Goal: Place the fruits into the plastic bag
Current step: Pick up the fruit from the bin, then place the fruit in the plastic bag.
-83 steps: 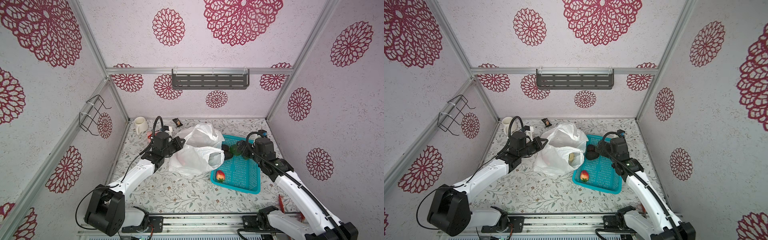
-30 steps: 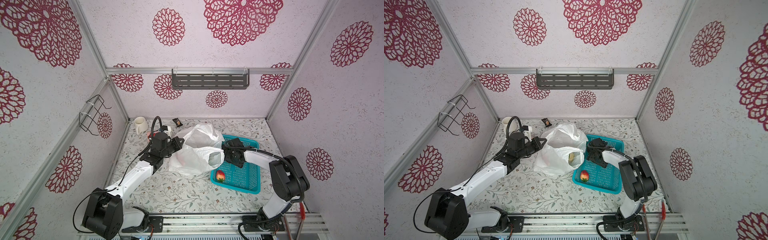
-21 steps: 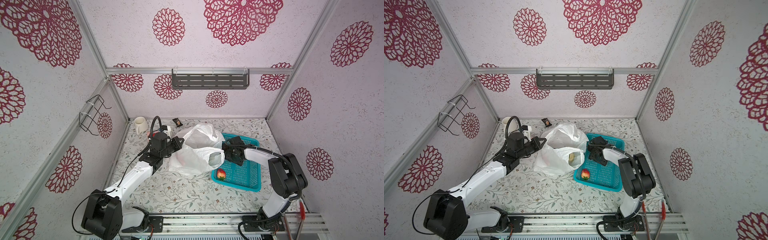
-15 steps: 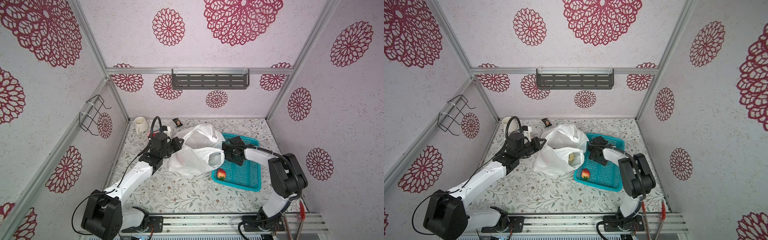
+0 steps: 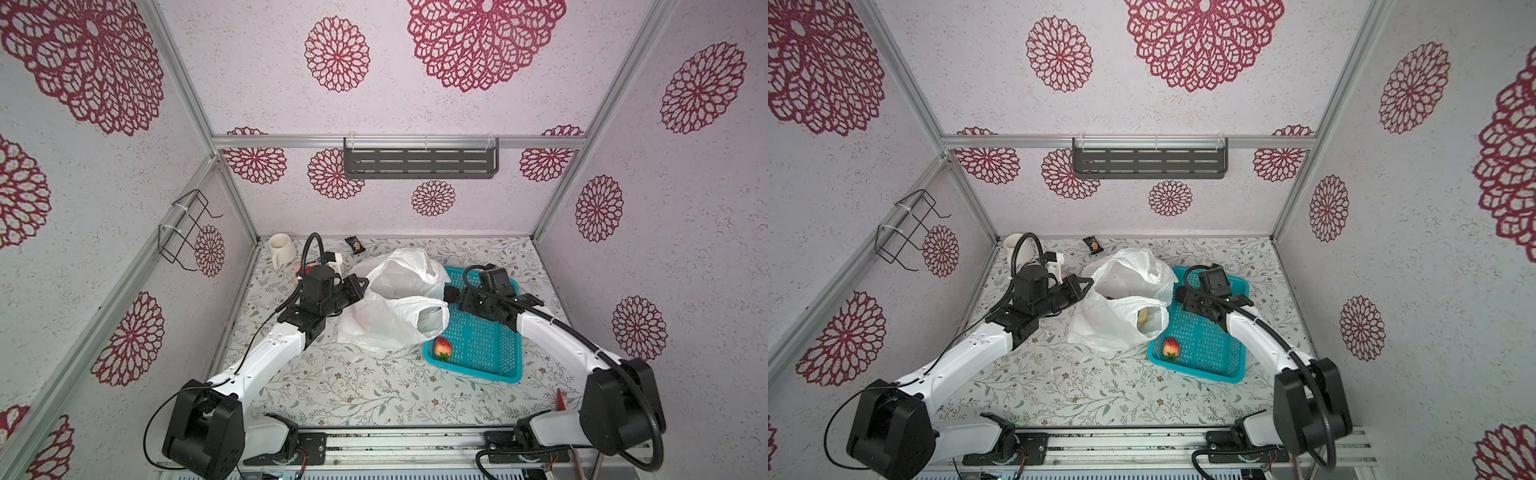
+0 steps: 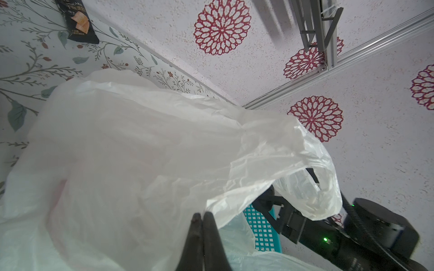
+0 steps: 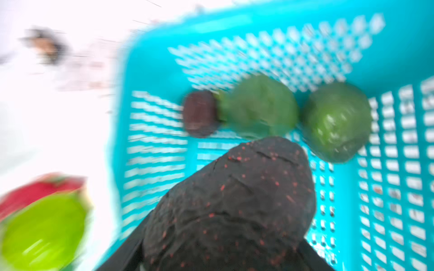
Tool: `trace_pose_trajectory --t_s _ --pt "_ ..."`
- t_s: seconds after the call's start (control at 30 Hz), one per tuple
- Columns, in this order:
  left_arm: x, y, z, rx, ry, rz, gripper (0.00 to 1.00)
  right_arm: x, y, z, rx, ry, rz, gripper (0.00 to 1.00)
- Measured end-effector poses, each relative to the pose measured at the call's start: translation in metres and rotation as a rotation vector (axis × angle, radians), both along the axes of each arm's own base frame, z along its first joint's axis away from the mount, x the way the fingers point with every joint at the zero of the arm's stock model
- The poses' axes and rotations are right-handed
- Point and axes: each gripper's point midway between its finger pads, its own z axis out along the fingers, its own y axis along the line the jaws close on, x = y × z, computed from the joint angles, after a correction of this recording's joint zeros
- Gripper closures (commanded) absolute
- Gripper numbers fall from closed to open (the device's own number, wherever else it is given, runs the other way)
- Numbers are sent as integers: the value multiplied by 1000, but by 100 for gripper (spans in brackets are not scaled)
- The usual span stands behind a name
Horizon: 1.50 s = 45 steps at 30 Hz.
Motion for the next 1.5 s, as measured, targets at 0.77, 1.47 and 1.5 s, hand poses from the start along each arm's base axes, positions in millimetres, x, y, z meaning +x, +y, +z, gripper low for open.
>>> trace_pose_trajectory --t_s 0.77,1.47,1.5 --pt "-2 -10 -4 -1 14 -32 100 -39 195 2 219 17 667 58" --pt "-1 -8 -6 15 15 -10 100 -23 150 28 66 -85 511 1" --pt "-1 -8 -6 16 16 -11 100 -24 145 35 73 -101 502 2"
